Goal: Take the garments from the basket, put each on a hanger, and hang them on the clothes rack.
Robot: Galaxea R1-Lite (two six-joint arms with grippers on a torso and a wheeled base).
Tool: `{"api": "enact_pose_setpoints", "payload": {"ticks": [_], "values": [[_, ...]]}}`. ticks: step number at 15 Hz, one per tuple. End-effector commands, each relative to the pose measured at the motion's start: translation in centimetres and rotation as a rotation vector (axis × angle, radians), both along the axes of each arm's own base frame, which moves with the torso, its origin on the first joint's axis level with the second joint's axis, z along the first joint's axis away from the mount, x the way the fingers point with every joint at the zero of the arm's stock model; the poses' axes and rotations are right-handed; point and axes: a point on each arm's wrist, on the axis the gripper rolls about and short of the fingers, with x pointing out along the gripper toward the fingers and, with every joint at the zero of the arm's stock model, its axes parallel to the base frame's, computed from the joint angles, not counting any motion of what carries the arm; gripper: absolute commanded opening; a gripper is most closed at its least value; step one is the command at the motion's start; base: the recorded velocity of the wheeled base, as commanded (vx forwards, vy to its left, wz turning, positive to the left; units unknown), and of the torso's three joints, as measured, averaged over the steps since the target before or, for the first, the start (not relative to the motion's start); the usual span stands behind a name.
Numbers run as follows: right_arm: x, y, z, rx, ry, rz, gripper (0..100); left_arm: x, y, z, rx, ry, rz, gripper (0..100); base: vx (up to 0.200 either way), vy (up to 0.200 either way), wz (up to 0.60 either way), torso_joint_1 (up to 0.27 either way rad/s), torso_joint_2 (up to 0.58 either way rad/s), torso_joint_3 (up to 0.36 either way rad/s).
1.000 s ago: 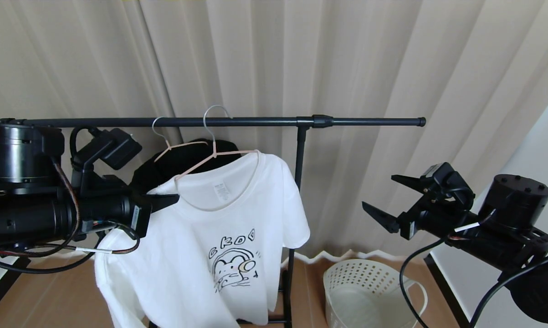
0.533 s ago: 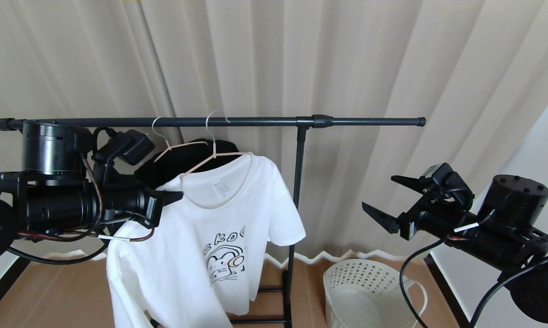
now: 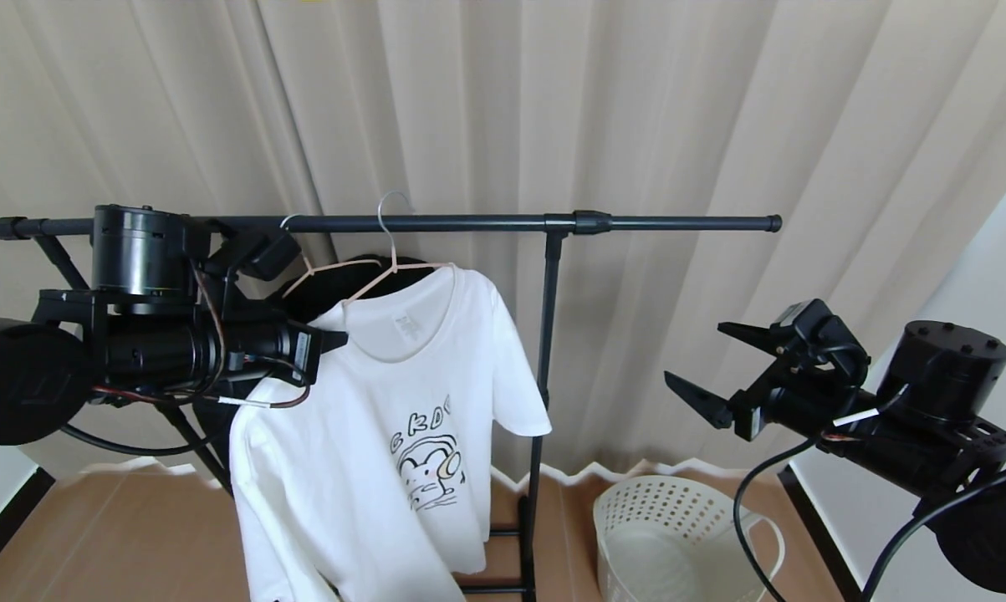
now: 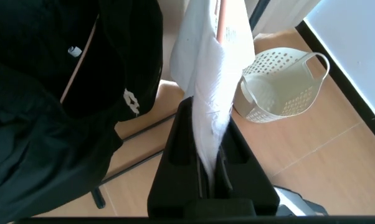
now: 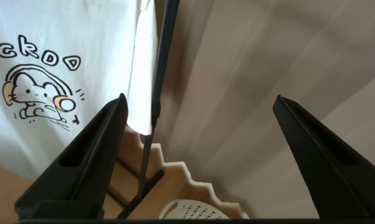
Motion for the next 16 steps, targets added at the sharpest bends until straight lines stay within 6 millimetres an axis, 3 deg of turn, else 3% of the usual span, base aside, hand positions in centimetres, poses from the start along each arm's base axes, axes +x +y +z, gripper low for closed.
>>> {"api": "enact_pose_setpoints", "payload": {"ticks": [1,7,16], "values": [[0.0,0.0,0.0,0.0,0.0,0.001,100,0.8,-0.2,-0.3,-0.008,0.014,0.006,0,0.0,0.0,0.0,0.0,0.0,0.0],[0.0,0.0,0.0,0.0,0.0,0.0,100,2.9,-0.6,-0.1,-0.023,0.003,0.074,0,0.0,0.0,0.0,0.0,0.0,0.0],[0.1,0.0,-0.1,-0.001,0.003,0.0,100,5.7,-1.1,-1.4,-0.063,0.041,0.103,0,0.0,0.0,0.0,0.0,0.0,0.0]]}}
